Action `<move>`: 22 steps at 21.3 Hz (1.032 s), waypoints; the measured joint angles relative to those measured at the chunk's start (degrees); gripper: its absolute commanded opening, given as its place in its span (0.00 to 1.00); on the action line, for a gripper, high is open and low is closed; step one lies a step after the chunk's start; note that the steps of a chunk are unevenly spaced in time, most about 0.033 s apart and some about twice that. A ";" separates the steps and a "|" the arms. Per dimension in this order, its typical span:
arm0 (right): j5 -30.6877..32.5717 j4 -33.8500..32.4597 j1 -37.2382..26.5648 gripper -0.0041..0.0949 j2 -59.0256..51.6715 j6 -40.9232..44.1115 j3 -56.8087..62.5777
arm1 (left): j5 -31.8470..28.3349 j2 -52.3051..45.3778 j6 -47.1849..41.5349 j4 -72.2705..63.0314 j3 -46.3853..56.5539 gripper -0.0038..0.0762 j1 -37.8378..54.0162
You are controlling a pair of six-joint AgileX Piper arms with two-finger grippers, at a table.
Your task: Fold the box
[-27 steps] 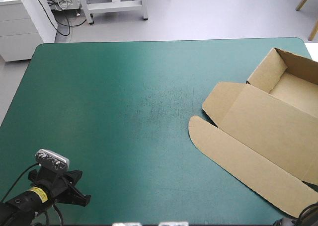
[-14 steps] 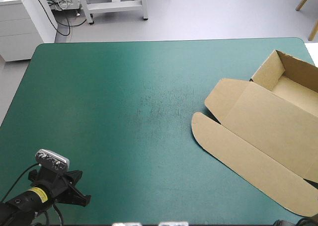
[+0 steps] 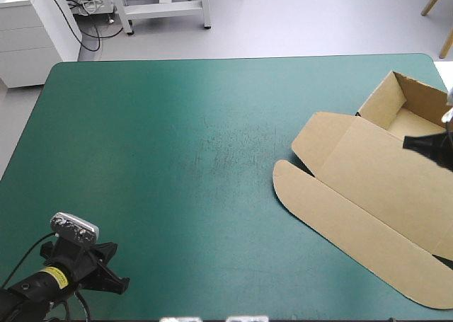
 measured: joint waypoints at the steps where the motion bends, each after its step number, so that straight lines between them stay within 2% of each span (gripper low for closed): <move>1: 0.10 0.01 1.45 0.04 -2.34 0.00 1.62 | 0.00 0.00 0.00 0.00 0.00 0.04 0.00; 5: 0.13 -0.19 5.67 0.04 -10.14 -0.28 10.31 | 0.00 0.00 0.00 0.00 0.00 0.04 0.00; 9: -0.64 -1.13 10.16 0.04 -20.89 -1.84 24.11 | 0.00 0.00 0.00 0.00 0.00 0.04 0.00; 13: -1.04 -1.29 11.43 0.04 -30.54 -1.88 36.79 | 0.00 0.00 0.00 0.00 0.00 0.04 0.00; 18: -3.54 -1.29 11.60 0.04 -40.26 -4.57 44.56 | 0.00 0.00 0.00 0.00 0.00 0.04 0.00; 22: -3.98 -1.29 11.60 0.04 -43.78 -4.93 45.25 | 0.00 0.00 0.00 0.00 0.00 0.04 0.00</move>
